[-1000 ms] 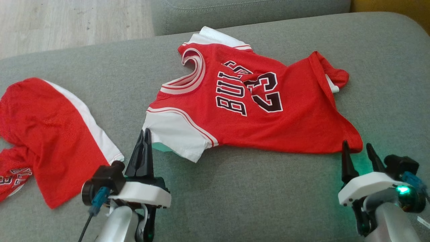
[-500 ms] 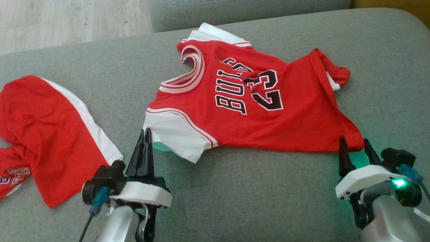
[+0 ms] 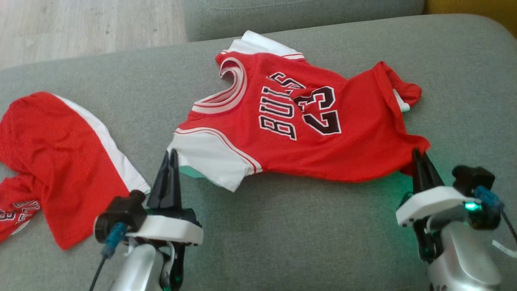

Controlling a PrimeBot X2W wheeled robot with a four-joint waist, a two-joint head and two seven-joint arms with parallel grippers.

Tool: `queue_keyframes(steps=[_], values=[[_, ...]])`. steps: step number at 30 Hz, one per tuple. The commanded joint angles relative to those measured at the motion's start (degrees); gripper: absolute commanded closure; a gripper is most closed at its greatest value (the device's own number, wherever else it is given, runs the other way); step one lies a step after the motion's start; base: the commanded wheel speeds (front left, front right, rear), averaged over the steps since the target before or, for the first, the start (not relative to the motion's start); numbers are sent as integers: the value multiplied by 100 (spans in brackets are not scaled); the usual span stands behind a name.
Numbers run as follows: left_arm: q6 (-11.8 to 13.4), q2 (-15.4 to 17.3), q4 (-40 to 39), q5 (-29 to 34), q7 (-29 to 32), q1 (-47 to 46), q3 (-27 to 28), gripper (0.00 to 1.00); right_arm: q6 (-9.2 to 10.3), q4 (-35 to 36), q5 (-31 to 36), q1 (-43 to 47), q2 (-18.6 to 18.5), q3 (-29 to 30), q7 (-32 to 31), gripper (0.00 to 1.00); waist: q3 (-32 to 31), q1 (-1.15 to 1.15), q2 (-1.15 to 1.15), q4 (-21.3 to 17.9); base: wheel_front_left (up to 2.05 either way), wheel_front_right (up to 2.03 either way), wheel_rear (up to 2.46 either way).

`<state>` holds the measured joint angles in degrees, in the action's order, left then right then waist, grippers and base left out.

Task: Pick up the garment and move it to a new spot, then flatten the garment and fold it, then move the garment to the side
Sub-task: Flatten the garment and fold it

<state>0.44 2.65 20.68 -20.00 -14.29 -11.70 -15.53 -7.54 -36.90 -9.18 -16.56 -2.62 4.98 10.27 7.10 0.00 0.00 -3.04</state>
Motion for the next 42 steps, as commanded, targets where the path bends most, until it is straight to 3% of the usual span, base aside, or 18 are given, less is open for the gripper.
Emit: queue_keyframes(steps=[1, 6, 14, 24, 31, 42], values=[[-28, 23, -249, 89, -71, -257, 246, 100, 5, 311, -55, -218, -26, -205, 92, 100, -37, 0, 0, -20, 0, 0, 0], [-144, 39, -493, 169, -71, -490, 410, 100, 5, 1095, -120, -284, -102, -420, -47, 100, -161, 0, 0, -71, 0, 0, 0], [-318, 254, -951, 62, -11, -1397, 673, 100, 5, 2441, -500, -749, -720, -876, -427, 100, -401, 0, 0, -133, 0, 0, 0], [-304, 438, -1769, -202, 353, -2453, 962, 100, 5, 3241, -692, -1522, -1200, -1183, -541, 100, -775, 0, 0, -206, 0, 0, 0], [-223, 513, -2438, -334, 686, -2383, 1028, 100, 5, 3620, -772, -1465, -1278, -1134, -842, 100, -994, 0, 0, -229, 0, 0, 0], [-25, 838, -4227, -756, 2043, -1680, 1101, 100, 5, 4926, -840, -539, -1179, -648, -2245, 100, -1023, 0, 0, -206, 0, 0, 0]])
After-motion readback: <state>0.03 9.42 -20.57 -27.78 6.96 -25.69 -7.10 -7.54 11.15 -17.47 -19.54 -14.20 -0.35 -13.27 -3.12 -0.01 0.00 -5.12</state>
